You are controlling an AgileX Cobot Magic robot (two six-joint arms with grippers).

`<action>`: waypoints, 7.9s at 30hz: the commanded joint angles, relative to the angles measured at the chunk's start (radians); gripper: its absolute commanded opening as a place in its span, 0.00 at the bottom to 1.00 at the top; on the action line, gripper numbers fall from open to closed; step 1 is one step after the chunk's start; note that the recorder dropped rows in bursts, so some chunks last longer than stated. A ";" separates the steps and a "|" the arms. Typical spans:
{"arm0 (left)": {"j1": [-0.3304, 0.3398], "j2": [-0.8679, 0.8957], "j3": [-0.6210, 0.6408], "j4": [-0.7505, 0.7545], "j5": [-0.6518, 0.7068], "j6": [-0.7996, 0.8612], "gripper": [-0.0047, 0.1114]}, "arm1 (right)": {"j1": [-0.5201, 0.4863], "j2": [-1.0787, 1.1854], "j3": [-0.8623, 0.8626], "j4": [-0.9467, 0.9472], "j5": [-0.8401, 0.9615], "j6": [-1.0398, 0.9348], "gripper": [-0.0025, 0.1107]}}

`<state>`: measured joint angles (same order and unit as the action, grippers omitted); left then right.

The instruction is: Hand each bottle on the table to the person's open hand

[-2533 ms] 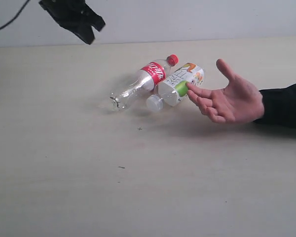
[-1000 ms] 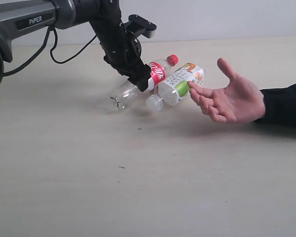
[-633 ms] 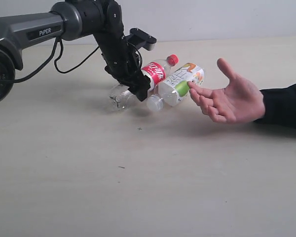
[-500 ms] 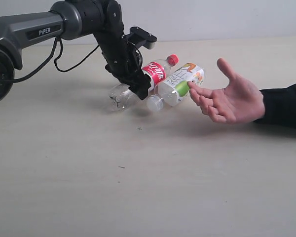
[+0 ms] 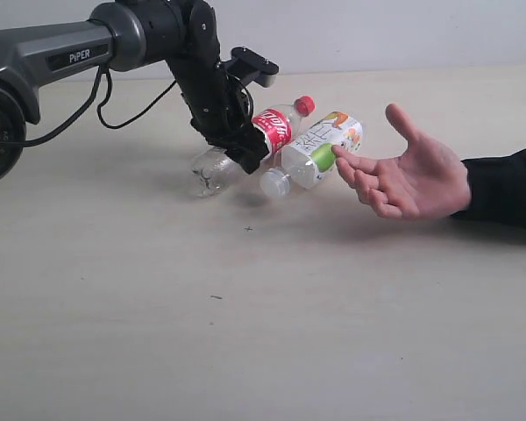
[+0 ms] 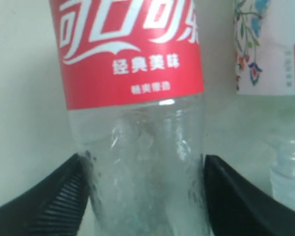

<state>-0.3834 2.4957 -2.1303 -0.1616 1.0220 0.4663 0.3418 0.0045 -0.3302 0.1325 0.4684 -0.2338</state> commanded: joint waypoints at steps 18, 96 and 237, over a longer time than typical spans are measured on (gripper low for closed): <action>0.005 -0.092 -0.023 0.133 0.014 -0.290 0.04 | -0.004 -0.005 0.005 0.000 0.001 -0.001 0.02; -0.402 -0.157 -0.068 0.149 -0.023 1.358 0.04 | -0.004 -0.005 0.005 0.000 0.001 -0.001 0.02; -0.136 -0.457 0.463 -0.111 -0.489 0.065 0.04 | -0.004 -0.005 0.005 0.000 0.001 -0.001 0.02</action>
<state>-0.5200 2.0735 -1.7482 -0.2347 0.6547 0.5324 0.3418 0.0045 -0.3302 0.1325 0.4681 -0.2338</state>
